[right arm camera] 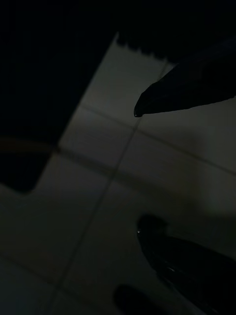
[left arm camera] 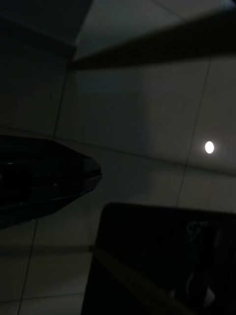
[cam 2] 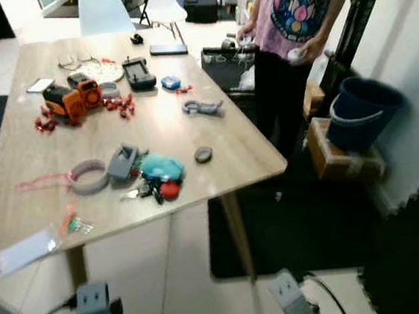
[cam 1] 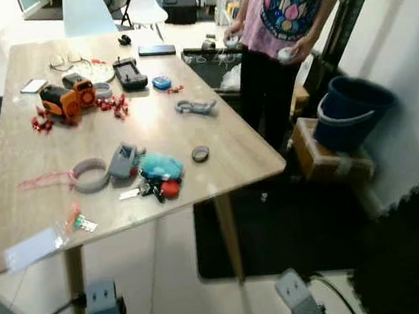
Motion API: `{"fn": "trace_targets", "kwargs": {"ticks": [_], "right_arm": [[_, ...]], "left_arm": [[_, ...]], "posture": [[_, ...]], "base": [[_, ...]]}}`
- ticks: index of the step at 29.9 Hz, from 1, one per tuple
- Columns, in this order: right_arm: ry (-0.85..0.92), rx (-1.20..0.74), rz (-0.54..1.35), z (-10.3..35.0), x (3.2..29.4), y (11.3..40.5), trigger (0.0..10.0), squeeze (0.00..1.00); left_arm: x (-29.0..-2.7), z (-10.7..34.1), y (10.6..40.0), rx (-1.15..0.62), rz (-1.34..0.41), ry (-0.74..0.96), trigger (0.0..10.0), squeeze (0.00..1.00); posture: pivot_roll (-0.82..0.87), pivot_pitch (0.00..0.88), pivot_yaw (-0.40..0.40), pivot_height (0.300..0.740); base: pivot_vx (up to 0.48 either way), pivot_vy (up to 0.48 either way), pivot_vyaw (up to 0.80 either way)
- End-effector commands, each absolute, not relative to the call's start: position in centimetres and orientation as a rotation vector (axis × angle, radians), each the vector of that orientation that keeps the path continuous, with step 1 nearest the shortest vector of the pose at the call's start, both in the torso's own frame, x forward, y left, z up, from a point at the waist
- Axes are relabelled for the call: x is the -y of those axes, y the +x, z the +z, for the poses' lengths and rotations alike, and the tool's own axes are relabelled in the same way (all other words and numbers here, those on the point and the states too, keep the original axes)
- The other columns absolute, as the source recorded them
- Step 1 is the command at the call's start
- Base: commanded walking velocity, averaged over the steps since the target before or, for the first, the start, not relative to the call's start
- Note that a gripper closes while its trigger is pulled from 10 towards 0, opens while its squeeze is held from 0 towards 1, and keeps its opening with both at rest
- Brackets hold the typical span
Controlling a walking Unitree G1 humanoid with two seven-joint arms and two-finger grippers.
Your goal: Hang keys on a hook
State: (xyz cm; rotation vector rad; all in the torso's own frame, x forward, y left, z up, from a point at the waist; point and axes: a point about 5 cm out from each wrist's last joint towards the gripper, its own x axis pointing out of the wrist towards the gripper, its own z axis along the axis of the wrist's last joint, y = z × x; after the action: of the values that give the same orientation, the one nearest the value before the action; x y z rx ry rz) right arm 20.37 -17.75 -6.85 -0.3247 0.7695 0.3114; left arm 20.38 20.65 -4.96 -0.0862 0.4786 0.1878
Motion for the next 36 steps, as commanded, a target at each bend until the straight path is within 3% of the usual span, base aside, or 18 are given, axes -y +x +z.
{"fn": "trace_targets", "kwargs": {"ticks": [1,30,36], "right_arm": [[-0.322,-0.789,0.322,-7.19,17.44,19.86,10.0,0.0],[-0.327,-0.797,0.36,-7.33,17.09,19.63,10.0,0.0],[-0.368,-0.792,0.393,-7.31,16.98,19.64,10.0,0.0]], "left_arm": [[-20.75,-5.32,19.93,-0.505,0.197,-0.088,10.0,0.0],[-20.41,-5.37,20.25,-0.526,0.193,-0.053,10.0,0.0],[-20.38,-5.38,20.23,-0.525,0.192,-0.047,10.0,0.0]], "posture": [[0.06,0.066,-0.088,0.74],[0.05,0.05,-0.081,0.74],[0.05,0.043,-0.081,0.74]], "base": [[0.0,0.0,0.0],[0.0,0.0,0.0],[0.0,0.0,0.75]]}}
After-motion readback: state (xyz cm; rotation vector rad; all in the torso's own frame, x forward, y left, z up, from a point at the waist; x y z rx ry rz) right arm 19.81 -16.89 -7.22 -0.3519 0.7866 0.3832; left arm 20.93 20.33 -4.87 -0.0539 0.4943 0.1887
